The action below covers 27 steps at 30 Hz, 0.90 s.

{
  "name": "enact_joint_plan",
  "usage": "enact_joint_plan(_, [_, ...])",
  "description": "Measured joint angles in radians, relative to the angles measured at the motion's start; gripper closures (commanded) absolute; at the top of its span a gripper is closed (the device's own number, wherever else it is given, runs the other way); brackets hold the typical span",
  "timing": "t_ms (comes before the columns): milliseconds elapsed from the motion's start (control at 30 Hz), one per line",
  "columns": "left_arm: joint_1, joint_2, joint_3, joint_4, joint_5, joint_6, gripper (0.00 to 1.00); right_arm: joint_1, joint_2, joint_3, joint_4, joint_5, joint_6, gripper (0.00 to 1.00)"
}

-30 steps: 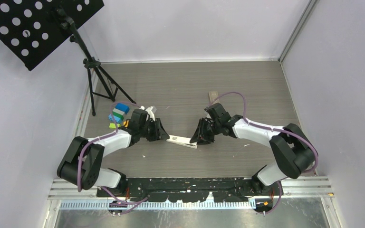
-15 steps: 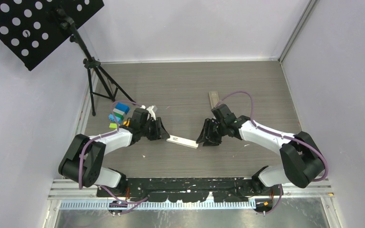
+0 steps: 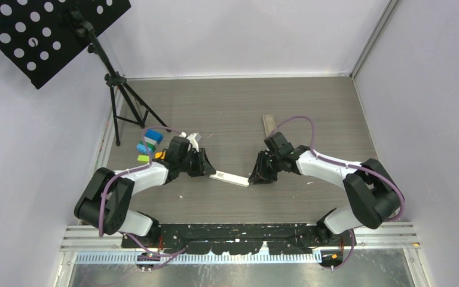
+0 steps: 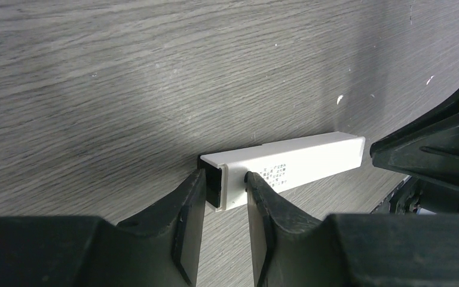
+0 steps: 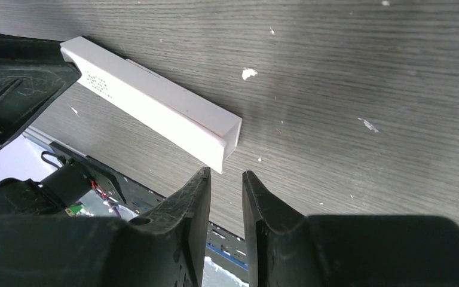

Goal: Load the batteries into the remote control
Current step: Load the battery cover into the remote control.

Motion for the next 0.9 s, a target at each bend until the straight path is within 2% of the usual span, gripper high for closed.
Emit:
enact_joint_plan(167, [-0.003,0.002,-0.006,0.021,0.002,-0.003,0.70,0.000,0.003,-0.005,0.040,-0.003,0.005,0.66])
enact_joint_plan(367, [-0.006,0.002,-0.010,0.033,0.002,-0.005,0.72,0.000,0.038,-0.005,0.059,-0.003,0.008,0.85])
enact_joint_plan(533, [-0.008,0.002,-0.012,0.038,0.002,-0.007,0.73,0.000,0.053,-0.005,0.071,-0.015,0.014,0.93])
enact_joint_plan(900, [-0.008,0.000,-0.030,0.079,-0.007,-0.030,0.78,-0.008,0.062,-0.022,0.101,-0.051,0.042,1.00])
